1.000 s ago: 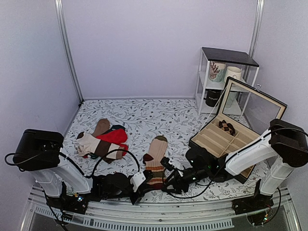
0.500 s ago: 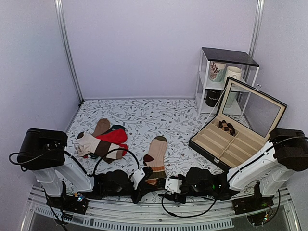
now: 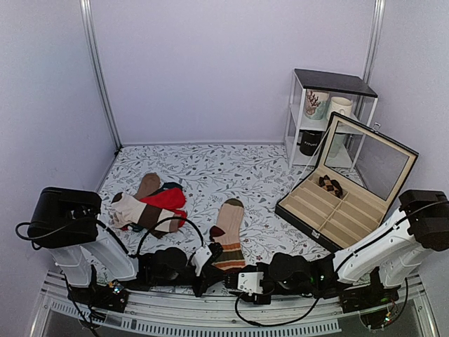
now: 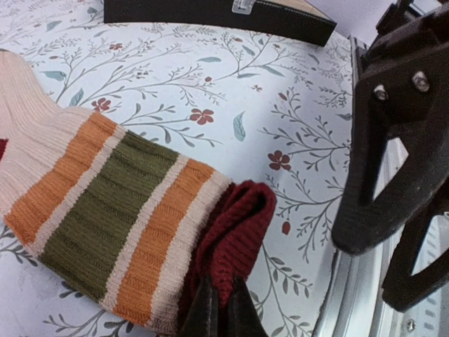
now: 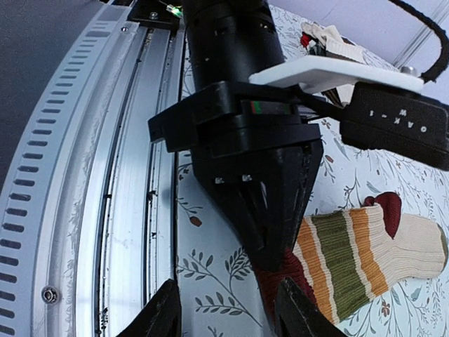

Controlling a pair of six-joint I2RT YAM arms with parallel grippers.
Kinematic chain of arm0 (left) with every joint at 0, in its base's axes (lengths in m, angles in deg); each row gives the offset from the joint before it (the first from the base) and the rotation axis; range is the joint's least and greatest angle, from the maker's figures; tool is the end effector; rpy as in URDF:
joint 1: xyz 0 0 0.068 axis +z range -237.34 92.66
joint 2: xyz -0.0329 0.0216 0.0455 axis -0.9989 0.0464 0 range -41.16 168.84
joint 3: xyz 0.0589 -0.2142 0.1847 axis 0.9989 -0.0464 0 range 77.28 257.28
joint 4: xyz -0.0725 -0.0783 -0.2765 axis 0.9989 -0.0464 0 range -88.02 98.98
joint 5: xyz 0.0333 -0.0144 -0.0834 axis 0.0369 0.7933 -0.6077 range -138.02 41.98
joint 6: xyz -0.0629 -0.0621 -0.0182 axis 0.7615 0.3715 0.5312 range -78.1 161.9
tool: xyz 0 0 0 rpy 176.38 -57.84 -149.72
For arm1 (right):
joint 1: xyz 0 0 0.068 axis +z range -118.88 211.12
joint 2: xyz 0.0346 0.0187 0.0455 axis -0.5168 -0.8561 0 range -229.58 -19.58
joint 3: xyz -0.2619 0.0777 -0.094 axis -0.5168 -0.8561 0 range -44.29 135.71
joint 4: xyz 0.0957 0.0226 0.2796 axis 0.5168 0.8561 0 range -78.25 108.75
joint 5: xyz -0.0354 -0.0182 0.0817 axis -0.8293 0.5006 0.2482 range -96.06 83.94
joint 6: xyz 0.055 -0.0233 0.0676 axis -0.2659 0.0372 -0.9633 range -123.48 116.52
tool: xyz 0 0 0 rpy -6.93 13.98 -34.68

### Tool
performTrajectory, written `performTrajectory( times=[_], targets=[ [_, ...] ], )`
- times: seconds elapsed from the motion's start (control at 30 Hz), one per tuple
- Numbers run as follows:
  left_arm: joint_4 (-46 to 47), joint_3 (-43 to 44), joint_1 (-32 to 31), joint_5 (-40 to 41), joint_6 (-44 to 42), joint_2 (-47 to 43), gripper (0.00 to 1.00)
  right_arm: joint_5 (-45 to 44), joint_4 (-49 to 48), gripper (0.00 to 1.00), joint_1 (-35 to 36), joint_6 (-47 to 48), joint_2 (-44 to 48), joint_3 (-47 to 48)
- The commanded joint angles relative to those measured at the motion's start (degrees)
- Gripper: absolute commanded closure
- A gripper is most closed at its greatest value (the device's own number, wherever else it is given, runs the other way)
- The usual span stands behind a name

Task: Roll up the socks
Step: Roll a pair of socks at the center of the board.

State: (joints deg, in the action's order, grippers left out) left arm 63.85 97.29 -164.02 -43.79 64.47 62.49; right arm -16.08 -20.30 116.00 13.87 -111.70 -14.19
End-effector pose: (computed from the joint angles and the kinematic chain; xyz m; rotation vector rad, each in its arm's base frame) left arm 0.0777 -0.3027 0.0382 0.9681 2.0023 -0.9491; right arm 0.0451 0.3459 0.0965 -1.5877 1.4189 0.5280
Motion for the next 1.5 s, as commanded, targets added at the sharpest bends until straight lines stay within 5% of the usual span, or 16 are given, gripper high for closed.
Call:
performTrajectory(
  times=[0.0,0.73,0.97,1.3,1.47],
  targets=[
    [-15.22,-2.35,0.01,-4.34,0.76,4.42,1.00,-1.89,2.29,0.53,0.51,-1.74,-0.52,0.58],
    [-15.28,-1.99,-0.04,-4.91,0.68,5.11,1.00,1.15,4.24,0.52,-6.06,-0.49,-5.71,1.17],
    [-15.41,-1.86,-0.04,-4.96,0.64,5.24,1.00,-1.63,4.79,0.48,-6.08,-0.40,-0.45,-0.85],
    [-15.84,-1.79,0.00,-4.80,0.62,5.01,1.00,7.84,8.60,0.41,-6.12,-0.44,12.44,-5.39],
    [-16.46,-1.31,-0.04,-4.87,0.32,5.24,1.00,11.15,11.27,0.41,-6.16,2.28,8.12,-1.67]
  ],
)
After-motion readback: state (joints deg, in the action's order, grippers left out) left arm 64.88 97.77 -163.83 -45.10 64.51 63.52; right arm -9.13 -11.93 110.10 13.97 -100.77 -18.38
